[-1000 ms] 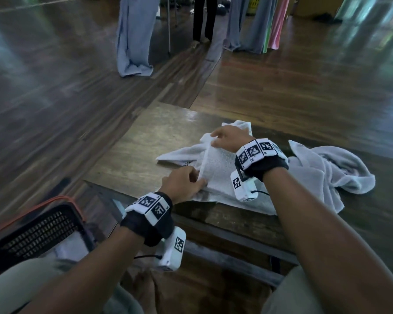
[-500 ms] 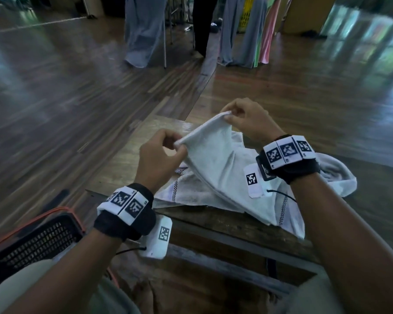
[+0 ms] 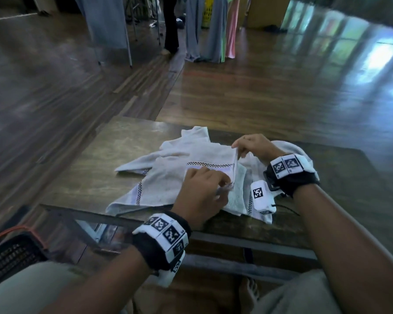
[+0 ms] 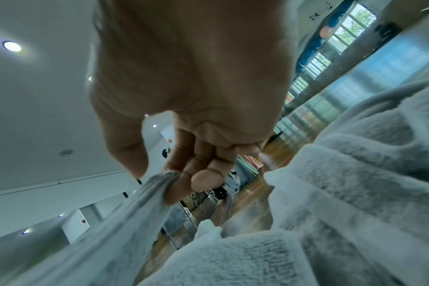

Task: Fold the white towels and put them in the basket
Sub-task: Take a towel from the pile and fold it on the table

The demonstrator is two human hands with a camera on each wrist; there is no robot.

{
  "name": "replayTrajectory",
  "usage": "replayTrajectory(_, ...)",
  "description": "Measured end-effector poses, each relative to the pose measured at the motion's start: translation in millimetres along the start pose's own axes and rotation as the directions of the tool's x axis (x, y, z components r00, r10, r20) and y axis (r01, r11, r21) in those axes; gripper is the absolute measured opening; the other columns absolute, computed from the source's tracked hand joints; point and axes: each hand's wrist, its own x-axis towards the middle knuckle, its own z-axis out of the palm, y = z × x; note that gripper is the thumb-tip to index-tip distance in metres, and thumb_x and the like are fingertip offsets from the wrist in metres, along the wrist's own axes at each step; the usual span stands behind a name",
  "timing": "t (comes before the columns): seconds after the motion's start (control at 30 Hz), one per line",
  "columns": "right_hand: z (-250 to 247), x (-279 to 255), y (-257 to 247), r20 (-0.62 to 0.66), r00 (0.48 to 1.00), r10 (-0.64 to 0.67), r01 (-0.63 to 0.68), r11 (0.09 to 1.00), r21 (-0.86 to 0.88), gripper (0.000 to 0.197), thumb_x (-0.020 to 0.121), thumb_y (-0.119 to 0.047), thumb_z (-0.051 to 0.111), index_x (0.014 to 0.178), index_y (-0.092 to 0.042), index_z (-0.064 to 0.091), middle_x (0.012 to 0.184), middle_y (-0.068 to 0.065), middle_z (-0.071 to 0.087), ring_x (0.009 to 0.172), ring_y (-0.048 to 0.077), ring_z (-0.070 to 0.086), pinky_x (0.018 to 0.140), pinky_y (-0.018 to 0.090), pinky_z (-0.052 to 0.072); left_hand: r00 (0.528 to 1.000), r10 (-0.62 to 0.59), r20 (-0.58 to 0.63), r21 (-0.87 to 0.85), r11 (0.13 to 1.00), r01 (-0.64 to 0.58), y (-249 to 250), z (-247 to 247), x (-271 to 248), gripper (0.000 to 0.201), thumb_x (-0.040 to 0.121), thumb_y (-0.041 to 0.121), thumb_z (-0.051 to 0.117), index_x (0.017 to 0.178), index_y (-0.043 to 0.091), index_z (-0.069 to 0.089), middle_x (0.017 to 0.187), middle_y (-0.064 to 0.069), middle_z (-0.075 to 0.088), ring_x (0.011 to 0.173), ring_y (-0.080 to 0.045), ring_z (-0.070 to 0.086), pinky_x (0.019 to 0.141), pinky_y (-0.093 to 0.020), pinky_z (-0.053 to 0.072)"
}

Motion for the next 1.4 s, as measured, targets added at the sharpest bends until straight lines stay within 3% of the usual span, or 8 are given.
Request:
replayTrajectory(0.27, -10, -8, 43, -0.036, 0.997, 0.071, -0.074, 0.992, -0.101, 0.007, 0.084, -0.008, 0.065, 0.090, -0.007, 0.063, 0.073, 0.009, 0.065, 0.064, 0.013, 0.058, 0.065, 0.018, 0.051, 0.984, 0.124, 0.131, 0.139, 0.980, -0.142, 15, 54, 6, 0.019, 0.064, 0.019, 0.071, 0.080, 0.020, 0.061, 0.073, 0.006, 0.064, 0.070, -0.020, 0.057, 0.071, -0.030, 0.029)
replayTrajectory(0.37, -7, -5, 57, -0.064, 0.996, 0.058, -0.066, 0.990, -0.128, 0.014, 0.080, -0.010, 0.069, 0.076, -0.020, 0.061, 0.092, 0.019, 0.070, 0.077, 0.020, 0.062, 0.081, 0.039, 0.052, 0.974, 0.135, 0.183, 0.175, 0.970, -0.167, 16, 62, 7, 0.008, 0.071, 0.022, 0.061, 0.079, 0.020, 0.061, 0.070, 0.006, 0.064, 0.068, -0.018, 0.057, 0.071, -0.029, 0.030)
replayTrajectory(0.6, 2, -2, 72, -0.087, 0.996, 0.020, -0.045, 0.955, -0.292, 0.010, 0.076, -0.010, 0.072, 0.079, -0.016, 0.065, 0.075, 0.000, 0.065, 0.075, 0.012, 0.058, 0.086, 0.039, 0.048, 0.924, 0.100, 0.369, 0.200, 0.962, -0.184, 18, 73, 0, 0.025, 0.081, 0.029, 0.039, 0.078, 0.020, 0.062, 0.067, 0.006, 0.065, 0.067, -0.018, 0.058, 0.073, -0.031, 0.031)
replayTrajectory(0.73, 1, 0, 75, -0.066, 0.997, 0.044, -0.067, 0.918, -0.392, 0.010, 0.079, -0.021, 0.069, 0.089, -0.020, 0.067, 0.068, -0.016, 0.053, 0.085, 0.012, 0.054, 0.092, 0.039, 0.037, 0.945, 0.031, 0.327, 0.167, 0.982, -0.090, 20, 58, 15, 0.021, 0.088, 0.035, 0.048, 0.093, 0.024, 0.065, 0.080, 0.005, 0.068, 0.081, -0.016, 0.059, 0.086, -0.033, 0.032)
replayTrajectory(0.87, 3, -1, 79, 0.052, 0.996, 0.075, -0.036, 0.846, -0.532, 0.040, 0.084, -0.027, 0.062, 0.050, -0.020, 0.042, 0.056, -0.007, 0.036, 0.057, 0.009, 0.034, 0.078, 0.039, 0.020, 0.979, -0.130, 0.156, 0.228, 0.969, 0.092, -9, 36, 47, 0.019, 0.091, 0.032, 0.045, 0.096, 0.026, 0.062, 0.101, 0.010, 0.064, 0.101, -0.013, 0.051, 0.091, -0.033, 0.018)
replayTrajectory(1.0, -1, -6, 76, 0.042, 0.996, 0.079, -0.046, 0.853, -0.521, 0.040, 0.082, -0.028, 0.064, 0.052, -0.022, 0.036, 0.057, -0.007, 0.037, 0.060, 0.011, 0.036, 0.077, 0.038, 0.025, 0.948, -0.244, 0.203, 0.274, 0.944, 0.184, -41, 23, 62, 0.017, 0.091, 0.032, 0.045, 0.096, 0.031, 0.061, 0.111, 0.015, 0.061, 0.113, -0.011, 0.043, 0.093, -0.036, 0.013)
replayTrajectory(1.17, -16, -27, 56, 0.030, 1.000, 0.006, 0.006, 0.922, -0.387, 0.013, 0.082, -0.020, 0.065, 0.086, -0.009, 0.061, 0.071, -0.004, 0.052, 0.067, 0.010, 0.047, 0.066, 0.025, 0.037, 0.953, -0.236, 0.191, 0.223, 0.956, 0.192, -42, 11, 72, 0.021, 0.090, 0.040, 0.048, 0.107, 0.032, 0.059, 0.118, 0.017, 0.057, 0.123, -0.009, 0.040, 0.095, -0.036, 0.013)
replayTrajectory(1.4, -24, -70, -5, -0.090, 0.930, -0.355, 0.332, 0.921, -0.201, 0.016, 0.077, -0.009, 0.070, 0.089, -0.009, 0.061, 0.084, 0.001, 0.064, 0.075, 0.009, 0.058, 0.071, 0.013, 0.047, 0.954, -0.118, 0.275, 0.024, 0.993, 0.116, -27, -17, 93, 0.055, 0.083, 0.046, 0.063, 0.132, 0.026, 0.049, 0.130, 0.009, 0.053, 0.134, -0.013, 0.029, 0.112, -0.032, 0.017)
